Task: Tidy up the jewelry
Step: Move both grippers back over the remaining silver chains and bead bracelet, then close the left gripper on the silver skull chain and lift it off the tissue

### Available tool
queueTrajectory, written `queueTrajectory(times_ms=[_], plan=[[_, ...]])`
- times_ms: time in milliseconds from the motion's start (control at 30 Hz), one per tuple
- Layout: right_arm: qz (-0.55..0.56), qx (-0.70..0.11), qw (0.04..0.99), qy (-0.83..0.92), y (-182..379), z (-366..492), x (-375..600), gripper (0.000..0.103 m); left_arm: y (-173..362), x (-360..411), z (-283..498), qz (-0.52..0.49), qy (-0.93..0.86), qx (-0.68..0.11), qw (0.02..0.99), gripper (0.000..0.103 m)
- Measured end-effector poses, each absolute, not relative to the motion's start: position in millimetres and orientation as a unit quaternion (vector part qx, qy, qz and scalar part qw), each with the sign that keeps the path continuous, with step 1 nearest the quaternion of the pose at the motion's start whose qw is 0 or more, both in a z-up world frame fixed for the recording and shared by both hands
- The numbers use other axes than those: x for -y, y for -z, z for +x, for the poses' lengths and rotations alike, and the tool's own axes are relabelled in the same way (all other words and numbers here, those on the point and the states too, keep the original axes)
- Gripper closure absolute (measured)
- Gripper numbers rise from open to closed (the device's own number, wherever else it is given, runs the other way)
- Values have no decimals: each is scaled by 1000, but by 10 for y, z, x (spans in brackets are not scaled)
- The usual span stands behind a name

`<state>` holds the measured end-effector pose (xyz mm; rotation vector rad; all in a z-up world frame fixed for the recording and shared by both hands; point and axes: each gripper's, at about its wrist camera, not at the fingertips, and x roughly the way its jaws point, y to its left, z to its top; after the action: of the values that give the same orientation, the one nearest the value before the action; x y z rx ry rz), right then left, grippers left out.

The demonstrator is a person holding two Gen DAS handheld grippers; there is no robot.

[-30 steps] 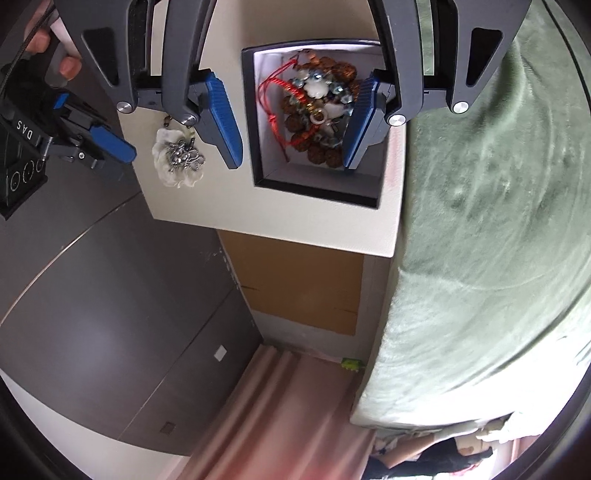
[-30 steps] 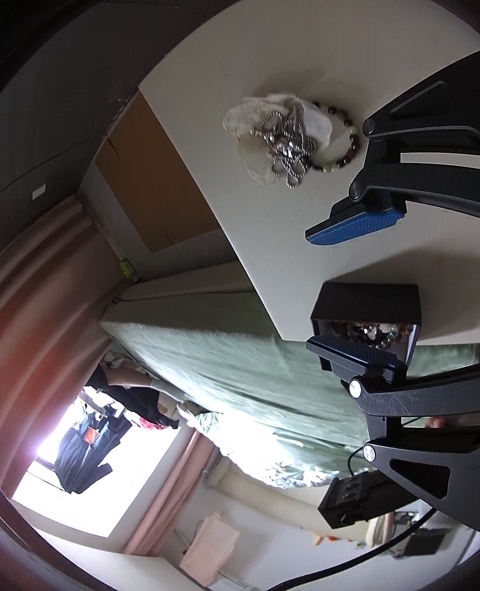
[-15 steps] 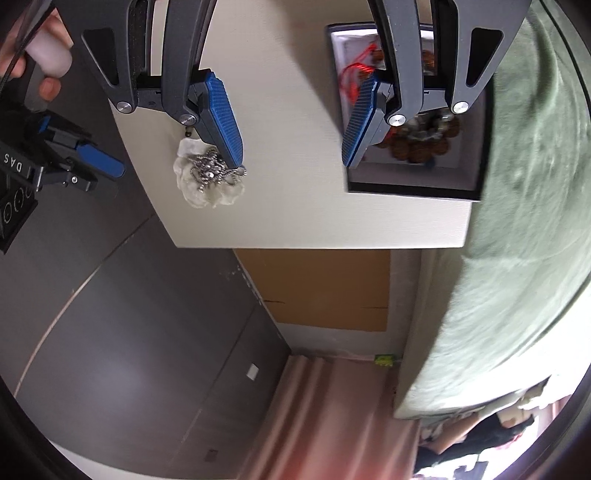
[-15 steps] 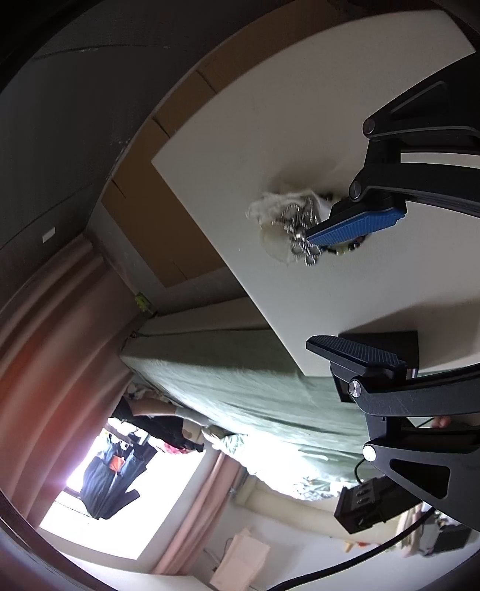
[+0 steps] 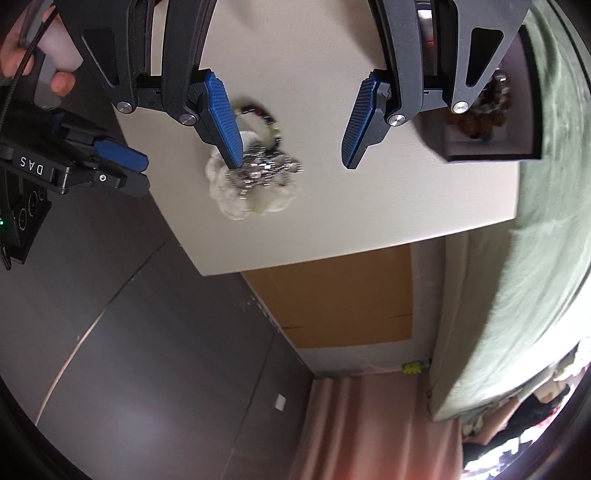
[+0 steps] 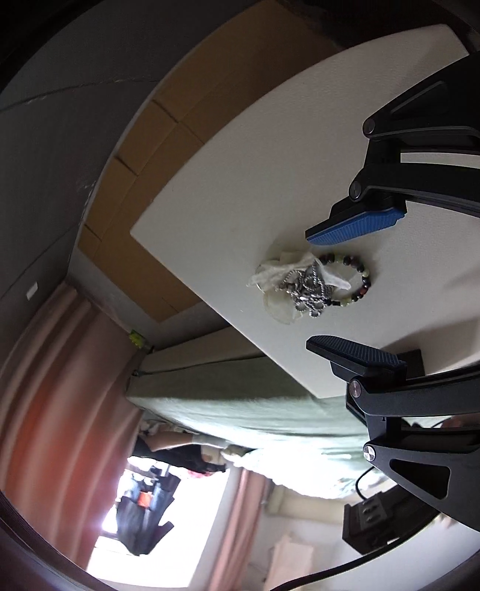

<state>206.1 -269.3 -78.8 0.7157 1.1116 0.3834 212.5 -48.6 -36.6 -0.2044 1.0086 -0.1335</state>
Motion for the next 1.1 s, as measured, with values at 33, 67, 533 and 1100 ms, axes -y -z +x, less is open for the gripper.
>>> queueTrajectory(times_ms=[33,67,533,1100], plan=[[337,-513,771,-172,797,2066,2735,51,383,567,2178,-92,66,-487,866,46],[342,-512,770,-169,807,2072,2762,51,415,640,2214,-85,66,-491,865,47],[403,-510,745,-150,894,2154,3132,51,859,1152,2662,-43,55,-545,836,62],[379,-539,729,-184,1059,2312,2888,51,997,1010,2675,-73,45,-553,829,84]])
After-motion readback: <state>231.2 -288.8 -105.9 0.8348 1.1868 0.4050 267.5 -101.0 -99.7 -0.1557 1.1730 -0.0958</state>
